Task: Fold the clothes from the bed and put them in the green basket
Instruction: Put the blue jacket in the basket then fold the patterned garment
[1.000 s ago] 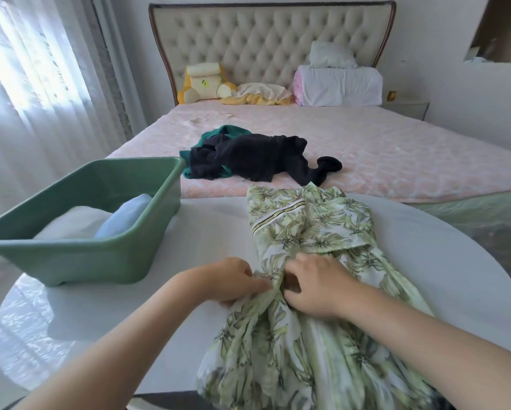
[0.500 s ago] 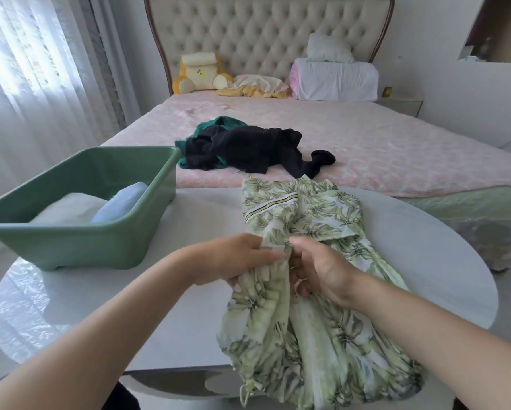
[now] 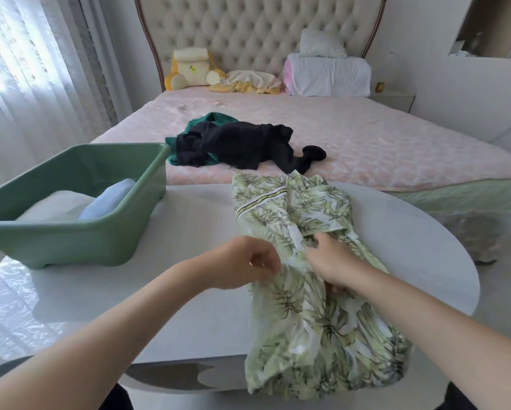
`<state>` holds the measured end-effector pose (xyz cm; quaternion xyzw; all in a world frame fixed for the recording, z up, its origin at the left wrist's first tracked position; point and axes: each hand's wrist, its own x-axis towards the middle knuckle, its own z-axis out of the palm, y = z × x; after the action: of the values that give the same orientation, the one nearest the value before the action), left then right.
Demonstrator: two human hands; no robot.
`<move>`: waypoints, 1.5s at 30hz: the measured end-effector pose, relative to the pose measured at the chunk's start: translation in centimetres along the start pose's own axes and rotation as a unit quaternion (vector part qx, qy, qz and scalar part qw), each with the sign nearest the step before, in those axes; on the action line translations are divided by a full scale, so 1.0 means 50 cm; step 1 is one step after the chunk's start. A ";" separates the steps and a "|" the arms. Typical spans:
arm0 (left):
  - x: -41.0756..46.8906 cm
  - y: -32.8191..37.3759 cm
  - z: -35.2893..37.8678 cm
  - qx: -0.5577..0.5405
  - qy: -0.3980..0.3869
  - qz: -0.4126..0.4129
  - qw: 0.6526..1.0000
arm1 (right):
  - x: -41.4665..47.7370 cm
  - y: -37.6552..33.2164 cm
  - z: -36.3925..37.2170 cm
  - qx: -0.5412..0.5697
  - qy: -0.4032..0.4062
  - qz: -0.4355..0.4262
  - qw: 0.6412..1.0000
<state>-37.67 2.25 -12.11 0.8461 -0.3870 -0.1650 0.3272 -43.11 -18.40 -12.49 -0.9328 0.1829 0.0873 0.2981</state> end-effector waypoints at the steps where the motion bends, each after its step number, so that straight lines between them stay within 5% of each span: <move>1: -0.005 0.004 0.007 0.025 -0.053 -0.014 0.998 | -0.005 -0.004 0.001 0.009 -0.007 0.002 1.000; 4: -0.024 0.030 0.028 0.065 -0.209 -0.072 0.973 | -0.017 -0.015 -0.002 -0.061 -0.037 -0.048 0.996; 6: -0.029 0.039 0.041 0.094 -0.227 -0.061 0.967 | -0.017 -0.012 0.001 -0.146 -0.074 -0.082 0.983; 9: -0.015 0.025 0.044 0.123 -0.113 -0.036 0.985 | -0.015 -0.005 0.005 -0.215 -0.121 -0.067 0.967; 13: 0.018 -0.012 0.052 0.215 0.092 0.098 0.967 | -0.020 -0.003 0.010 -0.332 0.031 -0.164 0.928; 17: 0.024 -0.024 0.080 0.326 -0.063 -0.010 0.943 | 0.006 -0.003 0.027 -0.295 0.001 -0.304 0.906; 20: 0.014 -0.026 0.087 0.321 -0.146 -0.057 0.934 | 0.025 0.014 0.035 -0.340 -0.046 -0.236 0.909; 23: 0.020 -0.019 0.065 0.290 -0.116 -0.060 0.948 | 0.037 0.020 0.023 -0.388 -0.008 -0.189 0.902; 26: 0.047 -0.019 0.045 0.216 0.014 -0.018 0.976 | 0.054 0.005 0.016 -0.388 0.068 -0.202 0.897; 30: 0.118 -0.053 0.033 0.212 0.180 -0.004 0.960 | 0.105 -0.008 0.028 -0.310 0.140 -0.257 0.905; 32: 0.161 -0.076 0.026 0.232 0.185 -0.024 0.955 | 0.131 -0.015 0.035 -0.277 0.105 -0.270 0.916; 39: 0.225 -0.158 0.011 0.314 0.000 -0.138 0.939 | 0.205 0.002 0.028 -0.309 -0.028 -0.207 0.928; 45: 0.279 -0.146 0.000 0.285 0.184 -0.061 0.939 | 0.259 0.005 -0.045 -0.169 0.061 -0.254 0.950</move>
<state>-24.67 -4.82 -17.47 0.9415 -0.2985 0.0909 0.1272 -31.19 -23.65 -14.34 -0.9886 -0.0592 -0.0190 0.1369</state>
